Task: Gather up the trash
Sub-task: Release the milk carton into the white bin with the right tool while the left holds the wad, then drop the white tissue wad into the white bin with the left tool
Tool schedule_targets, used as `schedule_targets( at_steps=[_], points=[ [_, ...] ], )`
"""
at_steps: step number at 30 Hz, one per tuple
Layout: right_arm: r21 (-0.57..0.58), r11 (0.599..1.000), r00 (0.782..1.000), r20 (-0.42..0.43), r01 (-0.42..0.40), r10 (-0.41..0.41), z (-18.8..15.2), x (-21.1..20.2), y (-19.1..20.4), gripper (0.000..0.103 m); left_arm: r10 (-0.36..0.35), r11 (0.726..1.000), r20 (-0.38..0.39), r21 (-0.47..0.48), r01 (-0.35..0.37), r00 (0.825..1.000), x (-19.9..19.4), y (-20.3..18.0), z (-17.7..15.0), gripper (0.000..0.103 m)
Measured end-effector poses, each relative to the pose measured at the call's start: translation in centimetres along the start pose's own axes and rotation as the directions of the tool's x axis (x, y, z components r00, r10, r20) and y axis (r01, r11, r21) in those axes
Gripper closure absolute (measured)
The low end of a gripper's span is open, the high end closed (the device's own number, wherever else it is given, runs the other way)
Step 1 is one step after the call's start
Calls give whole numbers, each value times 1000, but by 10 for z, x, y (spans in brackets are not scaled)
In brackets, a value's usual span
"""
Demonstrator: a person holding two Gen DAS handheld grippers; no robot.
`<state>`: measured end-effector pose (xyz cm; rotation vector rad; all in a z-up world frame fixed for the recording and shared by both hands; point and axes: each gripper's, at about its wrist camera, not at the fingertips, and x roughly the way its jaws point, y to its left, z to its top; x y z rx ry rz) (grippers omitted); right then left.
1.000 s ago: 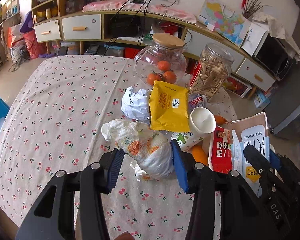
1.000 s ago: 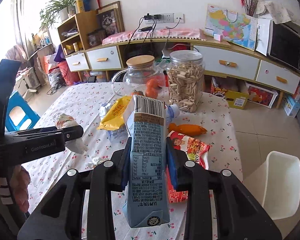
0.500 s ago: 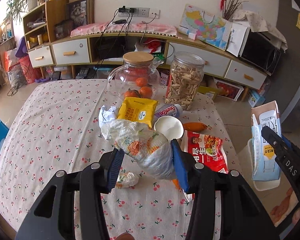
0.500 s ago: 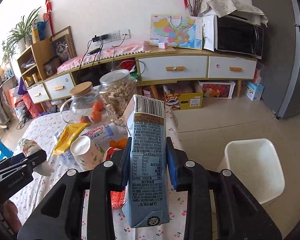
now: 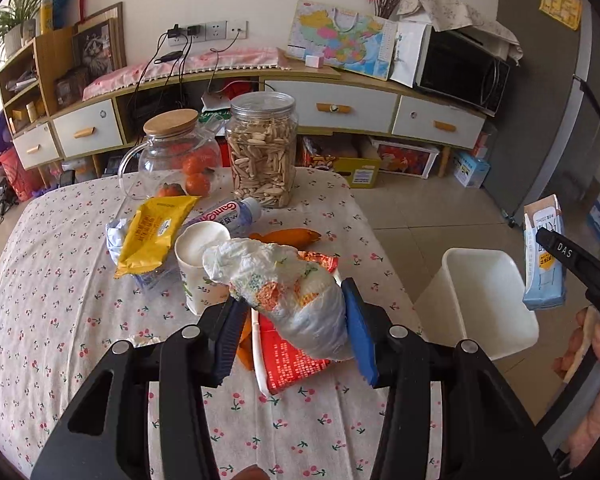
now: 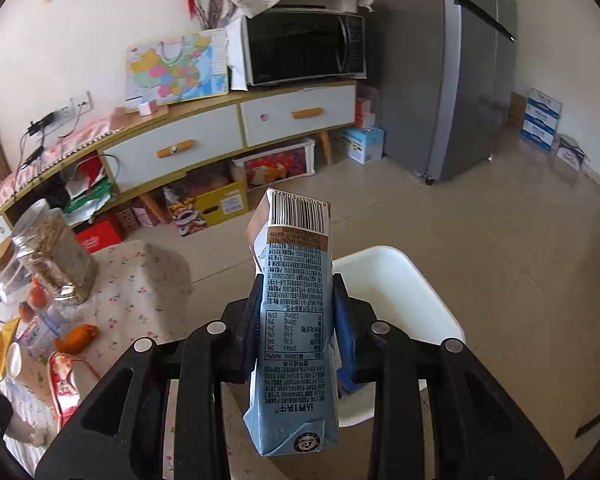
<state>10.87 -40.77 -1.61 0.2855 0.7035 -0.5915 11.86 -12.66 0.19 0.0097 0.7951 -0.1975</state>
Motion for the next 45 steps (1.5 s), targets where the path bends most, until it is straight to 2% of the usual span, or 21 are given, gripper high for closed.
schedule_targets(
  at_steps=[2, 5, 8, 12, 14, 21, 28, 32, 35, 37, 38, 40, 45],
  points=[
    [34, 999, 999, -19, 32, -31, 4, 8, -17, 68, -22, 1000, -3, 15, 22, 1000, 4, -19, 3, 56],
    [83, 994, 997, -3, 72, -72, 9, 6, -38, 31, -59, 997, 3, 42, 58, 998, 6, -47, 8, 56],
    [134, 989, 997, 18, 69, -72, 16, -4, -58, 29, -96, 993, 15, 73, 95, 995, 6, -78, 16, 56],
    [199, 976, 993, 62, 90, -104, 25, -19, -84, 16, -141, 984, 16, 113, 139, 990, 10, -117, 26, 56],
    [227, 969, 989, 88, 99, -122, 28, -26, -97, 14, -161, 978, 17, 133, 158, 987, 11, -136, 30, 56],
    [264, 951, 975, 104, 162, -195, 37, -30, -134, 12, -211, 962, -9, 175, 210, 977, 22, -196, 36, 56],
    [322, 927, 967, 96, 193, -235, 35, -35, -172, 9, -245, 944, -30, 220, 245, 969, 34, -248, 39, 55],
    [361, 907, 958, 99, 218, -270, 33, -38, -188, 9, -296, 928, -36, 226, 296, 955, 40, -270, 43, 52],
    [375, 896, 951, 99, 237, -293, 31, -39, -194, 8, -314, 920, -56, 229, 319, 948, 43, -280, 47, 47],
    [369, 897, 948, 102, 245, -301, 31, -39, -193, 8, -316, 920, -50, 228, 319, 947, 39, -281, 48, 37],
    [361, 900, 948, 105, 246, -301, 31, -39, -191, 7, -316, 920, -45, 230, 318, 948, 37, -280, 48, 35],
    [341, 907, 946, 118, 247, -302, 30, -41, -186, 7, -304, 923, -33, 238, 303, 952, 32, -277, 47, 25],
    [297, 922, 943, 143, 249, -301, 27, -46, -169, 7, -266, 939, 5, 225, 258, 964, 22, -258, 47, 17]
  ],
)
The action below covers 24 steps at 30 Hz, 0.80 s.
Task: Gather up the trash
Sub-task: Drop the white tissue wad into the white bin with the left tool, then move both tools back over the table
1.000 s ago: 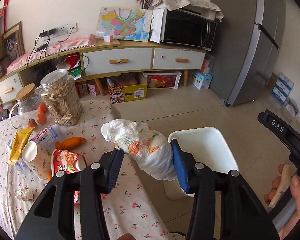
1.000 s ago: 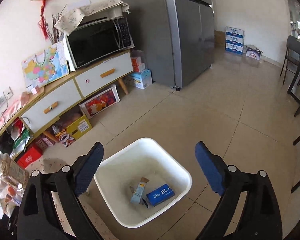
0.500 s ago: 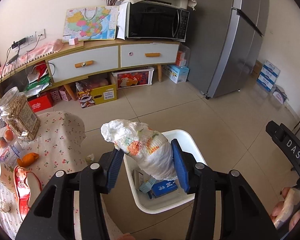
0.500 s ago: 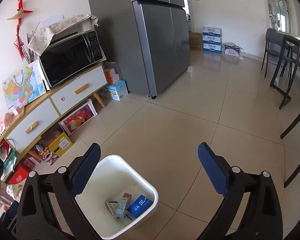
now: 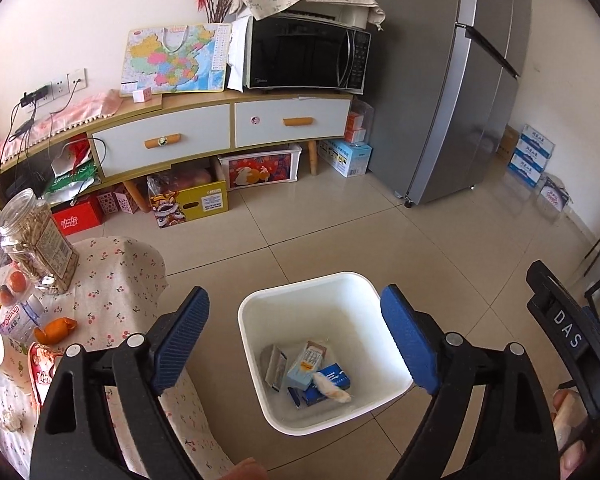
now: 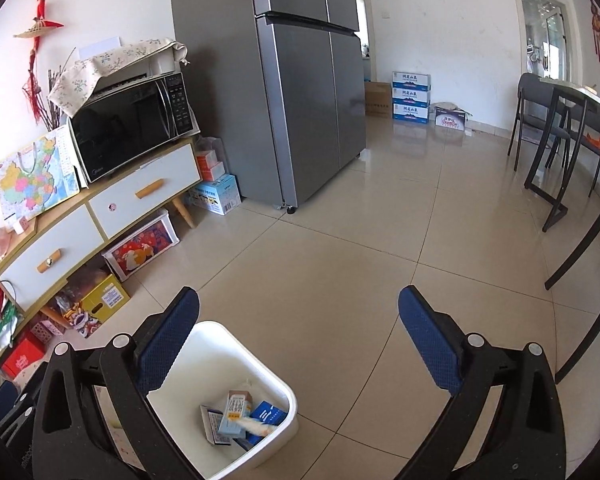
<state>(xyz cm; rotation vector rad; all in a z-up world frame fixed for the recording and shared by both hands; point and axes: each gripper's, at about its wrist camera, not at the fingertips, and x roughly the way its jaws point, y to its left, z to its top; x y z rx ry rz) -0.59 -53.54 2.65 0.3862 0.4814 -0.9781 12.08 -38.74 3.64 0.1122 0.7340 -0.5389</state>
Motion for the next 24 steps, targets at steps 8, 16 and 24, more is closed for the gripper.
schedule_targets(
  at_steps=[8, 16, 24],
  points=[
    [-112, 992, 998, 9, -59, 60, -11, -16, 34, 7, 121, 991, 27, -68, -118, 992, -24, 40, -9, 14],
    [-224, 966, 990, 28, -131, 140, -30, -42, 71, 7, 210, 966, 3, -153, -207, 978, -38, 87, -21, 14],
    [-337, 918, 975, -1, -209, 221, -56, -66, 115, 7, 302, 930, -20, -213, -299, 953, -52, 130, -43, 14]
  ],
)
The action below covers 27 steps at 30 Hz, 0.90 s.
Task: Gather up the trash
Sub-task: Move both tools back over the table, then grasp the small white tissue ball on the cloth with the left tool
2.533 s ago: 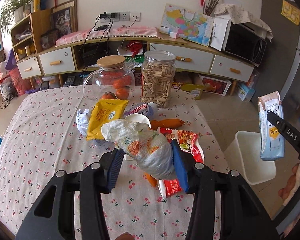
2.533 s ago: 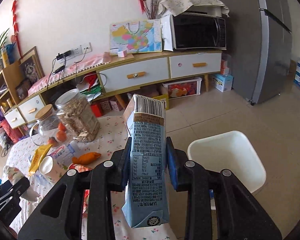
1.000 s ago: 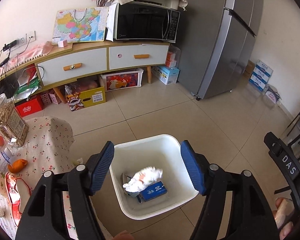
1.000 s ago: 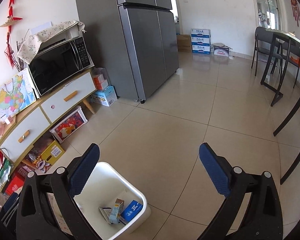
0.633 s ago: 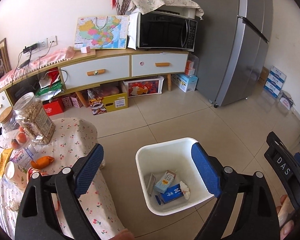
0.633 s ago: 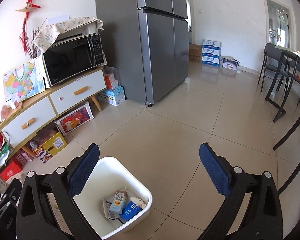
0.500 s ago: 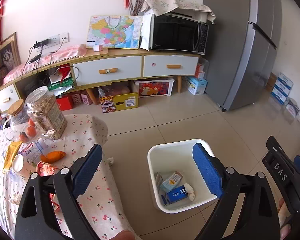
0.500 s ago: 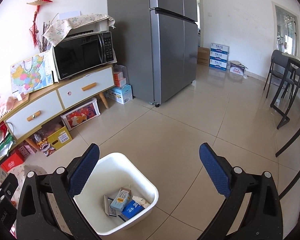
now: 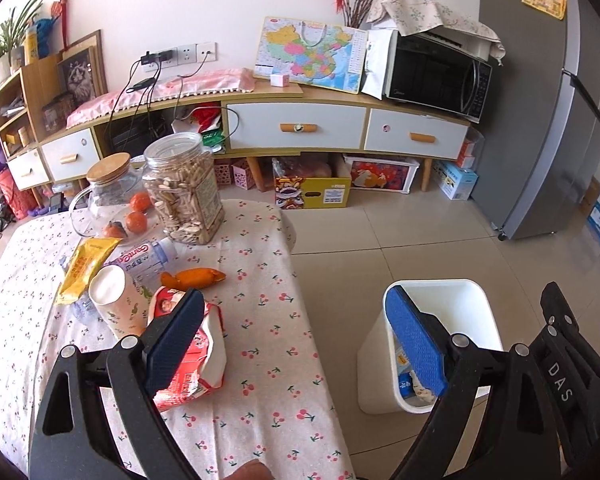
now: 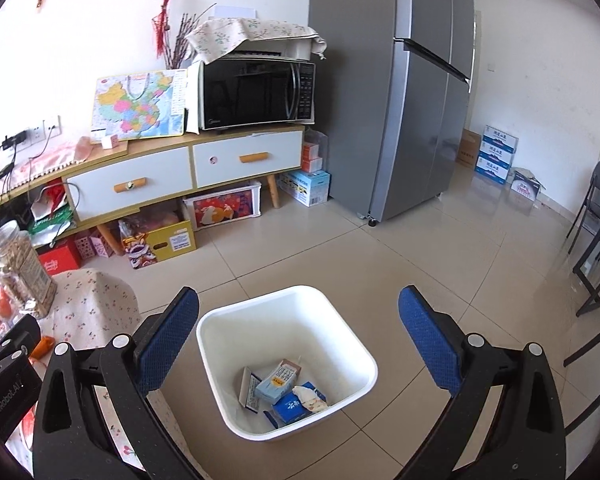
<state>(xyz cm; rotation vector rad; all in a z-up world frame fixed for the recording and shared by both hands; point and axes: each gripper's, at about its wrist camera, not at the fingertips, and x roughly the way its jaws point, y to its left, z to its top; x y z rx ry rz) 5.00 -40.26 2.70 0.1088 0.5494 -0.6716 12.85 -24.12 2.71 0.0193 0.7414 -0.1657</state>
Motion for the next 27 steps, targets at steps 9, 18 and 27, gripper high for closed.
schedule_targets(
  at_steps=[9, 18, 27],
  points=[
    [-85, 991, 995, -23, -100, 99, -13, -16, 61, 7, 114, 991, -44, -70, -116, 993, 2, 69, -20, 14],
    [-211, 952, 974, -85, -223, 210, -36, -33, 131, 7, 239, 954, -138, -154, -259, 961, 18, 162, -45, 14],
    [-200, 922, 926, -259, -330, 276, -47, -11, 160, 7, 275, 961, -314, 55, -271, 909, 61, 229, -72, 14]
  ],
)
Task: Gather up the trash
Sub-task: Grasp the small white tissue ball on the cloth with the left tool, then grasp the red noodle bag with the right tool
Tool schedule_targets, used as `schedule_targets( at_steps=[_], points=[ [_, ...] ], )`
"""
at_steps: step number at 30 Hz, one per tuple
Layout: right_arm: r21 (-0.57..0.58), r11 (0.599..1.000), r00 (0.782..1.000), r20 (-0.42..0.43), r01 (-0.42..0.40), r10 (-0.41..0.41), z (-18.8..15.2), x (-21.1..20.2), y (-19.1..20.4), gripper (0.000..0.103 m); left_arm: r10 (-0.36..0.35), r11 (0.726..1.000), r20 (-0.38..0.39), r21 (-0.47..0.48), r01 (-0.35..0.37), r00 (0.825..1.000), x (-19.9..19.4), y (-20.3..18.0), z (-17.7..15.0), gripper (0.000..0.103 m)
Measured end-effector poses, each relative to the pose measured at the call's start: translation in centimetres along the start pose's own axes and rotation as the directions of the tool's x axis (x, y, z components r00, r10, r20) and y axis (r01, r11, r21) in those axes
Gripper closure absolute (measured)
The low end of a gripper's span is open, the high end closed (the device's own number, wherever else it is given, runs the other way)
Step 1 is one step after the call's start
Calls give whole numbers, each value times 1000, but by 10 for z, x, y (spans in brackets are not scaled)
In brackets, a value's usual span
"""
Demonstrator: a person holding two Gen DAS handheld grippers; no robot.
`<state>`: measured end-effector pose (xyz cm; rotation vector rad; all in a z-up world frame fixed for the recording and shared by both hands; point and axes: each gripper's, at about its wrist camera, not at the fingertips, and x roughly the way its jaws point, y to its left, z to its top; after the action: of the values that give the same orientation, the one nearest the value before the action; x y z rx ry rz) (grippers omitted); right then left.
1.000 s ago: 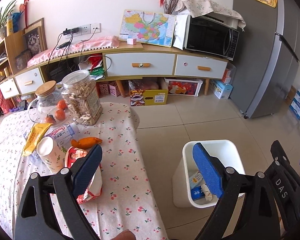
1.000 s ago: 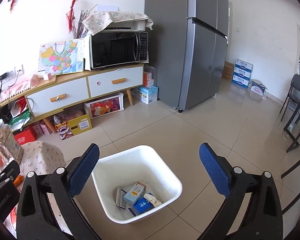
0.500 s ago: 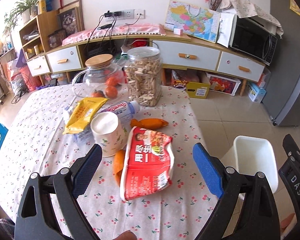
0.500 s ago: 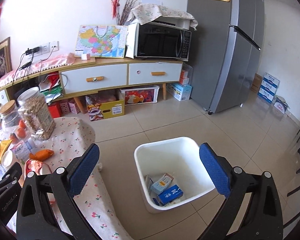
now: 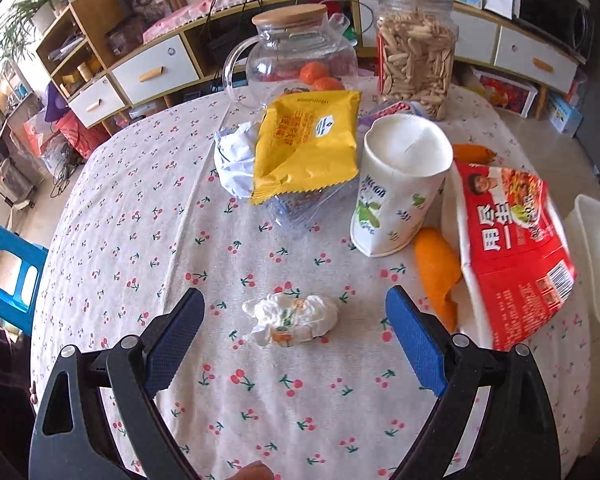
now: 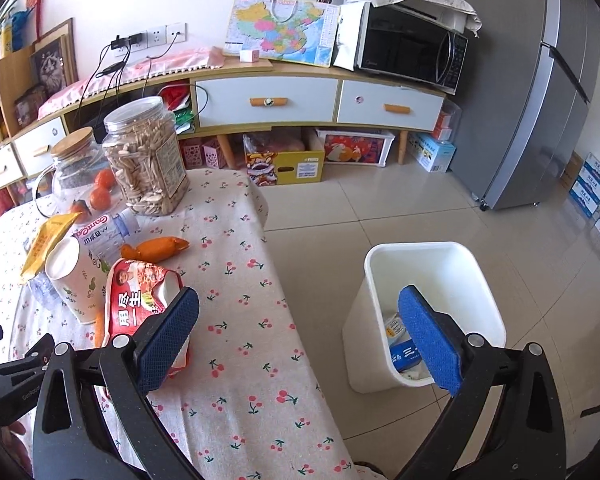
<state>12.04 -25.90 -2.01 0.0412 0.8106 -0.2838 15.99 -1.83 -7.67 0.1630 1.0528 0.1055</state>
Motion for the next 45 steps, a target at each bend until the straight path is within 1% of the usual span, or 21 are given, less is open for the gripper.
schedule_targets(
  at_steps=[3, 6, 9, 11, 12, 13, 15, 17, 19, 23, 26, 27, 28, 29, 31, 32, 33, 34, 35, 39, 45],
  points=[
    [25, 998, 996, -67, -59, 60, -1, 12, 3, 7, -36, 999, -62, 5, 37, 997, 21, 10, -2, 14],
    [57, 990, 981, -134, -131, 138, -2, 26, 6, 7, -93, 996, -106, -6, 93, 990, 36, 15, -3, 14],
    [105, 976, 959, -190, -193, 210, -2, 42, 10, 7, -73, 997, -126, 20, 76, 989, 47, 12, -6, 14],
    [118, 964, 934, -245, -237, 260, -4, 54, 15, 7, -85, 996, -129, 31, 89, 988, 50, 9, -8, 18],
    [125, 961, 924, -269, -247, 273, -6, 60, 18, 7, -101, 994, -127, 30, 105, 987, 49, 9, -9, 25],
    [131, 959, 916, -289, -251, 279, -8, 66, 21, 7, -124, 991, -129, 31, 129, 984, 47, 8, -9, 37],
    [137, 955, 905, -309, -262, 292, -11, 73, 28, 7, -148, 988, -131, 34, 153, 980, 43, 5, -10, 50],
    [139, 951, 894, -326, -278, 309, -14, 78, 33, 7, -144, 988, -128, 43, 151, 981, 39, 4, -13, 53],
    [155, 938, 871, -350, -309, 345, -17, 85, 38, 7, -156, 986, -130, 33, 161, 979, 36, 5, -17, 56],
    [217, 906, 825, -377, -363, 421, -22, 96, 43, 7, -219, 976, -105, -9, 220, 970, 19, 12, -18, 56],
    [241, 895, 810, -385, -374, 442, -26, 103, 48, 7, -255, 967, -75, -24, 254, 964, 5, 14, -18, 56],
    [239, 896, 810, -385, -375, 442, -29, 105, 50, 6, -265, 964, -69, -29, 264, 962, 3, 19, -17, 56],
    [219, 902, 825, -367, -372, 430, -29, 102, 52, 6, -272, 962, -65, -32, 271, 960, 1, 20, -16, 56],
    [206, 904, 827, -366, -375, 426, -29, 102, 55, 7, -278, 960, -61, -33, 277, 959, 0, 20, -16, 56],
    [192, 909, 839, -351, -370, 416, -30, 98, 57, 13, -287, 958, -54, -37, 286, 956, -1, 22, -14, 56],
    [186, 909, 844, -339, -374, 416, -29, 95, 57, 19, -292, 956, -52, -40, 290, 955, -2, 23, -14, 56],
    [184, 899, 840, -321, -398, 437, -27, 91, 57, 36, -297, 954, -48, -46, 295, 954, -3, 24, -14, 56],
    [202, 872, 813, -316, -446, 489, -25, 89, 56, 51, -303, 952, -44, -51, 300, 952, -3, 24, -12, 56],
    [217, 865, 806, -316, -451, 500, -24, 86, 55, 59, -309, 950, -40, -57, 306, 950, -5, 28, -12, 56],
    [186, 871, 825, -281, -455, 491, -20, 69, 55, 67, -321, 945, -21, -70, 319, 947, -10, 31, -9, 56],
    [125, 875, 853, -196, -467, 483, -10, 40, 51, 67, -327, 941, 7, -86, 326, 945, -17, 33, -6, 56]
  ],
)
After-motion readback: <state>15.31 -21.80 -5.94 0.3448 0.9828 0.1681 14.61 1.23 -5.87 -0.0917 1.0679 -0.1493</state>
